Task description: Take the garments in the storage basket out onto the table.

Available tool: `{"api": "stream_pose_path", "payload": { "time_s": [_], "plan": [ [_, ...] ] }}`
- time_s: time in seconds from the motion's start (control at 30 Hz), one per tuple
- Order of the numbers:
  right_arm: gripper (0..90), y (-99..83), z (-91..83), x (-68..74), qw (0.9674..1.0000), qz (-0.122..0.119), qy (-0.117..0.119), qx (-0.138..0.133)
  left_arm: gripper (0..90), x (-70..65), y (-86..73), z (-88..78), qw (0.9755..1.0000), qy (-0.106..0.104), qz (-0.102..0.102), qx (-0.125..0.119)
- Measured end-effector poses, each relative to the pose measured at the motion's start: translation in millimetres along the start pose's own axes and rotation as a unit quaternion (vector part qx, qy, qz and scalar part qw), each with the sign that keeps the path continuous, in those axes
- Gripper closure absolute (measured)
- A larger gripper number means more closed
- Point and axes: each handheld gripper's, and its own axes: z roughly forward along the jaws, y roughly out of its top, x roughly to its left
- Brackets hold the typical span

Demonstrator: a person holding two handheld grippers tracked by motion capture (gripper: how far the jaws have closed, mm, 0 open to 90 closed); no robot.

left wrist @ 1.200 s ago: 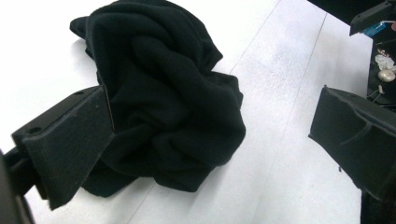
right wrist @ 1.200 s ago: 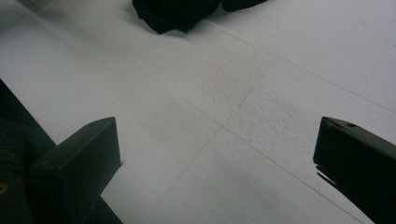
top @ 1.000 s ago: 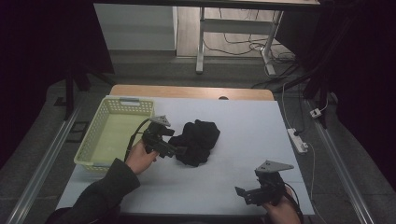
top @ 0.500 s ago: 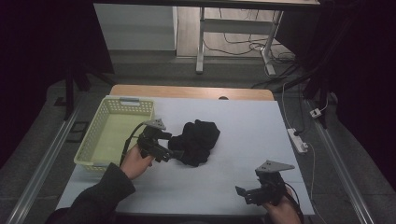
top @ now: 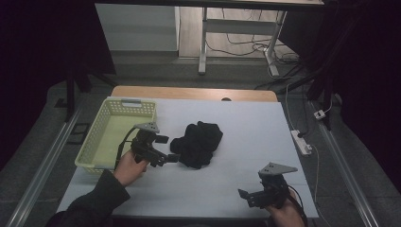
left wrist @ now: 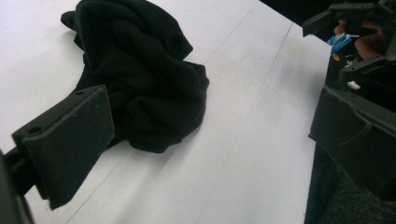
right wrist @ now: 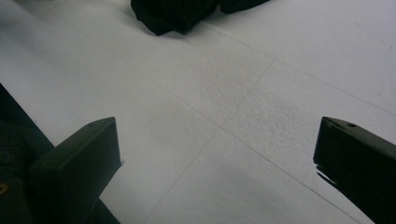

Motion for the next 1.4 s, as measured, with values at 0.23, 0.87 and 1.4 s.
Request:
{"api": "stream_pose_path", "payload": {
  "time_s": [0.23,0.87,1.4],
  "plan": [
    [0.5,0.1,0.3,1.0,1.0,-0.004,0.001,0.002,0.0,-1.2,-6.3,-9.0,1.0,0.003,-0.005,-0.007],
    [0.5,0.2,0.2,1.1,1.0,-0.004,-0.001,0.003,0.2,-7.0,-25.4,-28.1,0.9997,0.016,-0.013,-0.013],
    [0.5,0.1,-0.2,0.9,1.0,-0.003,0.001,0.001,0.0,-9.3,-44.1,-46.5,0.999,0.029,-0.026,-0.022]
  ]
}}
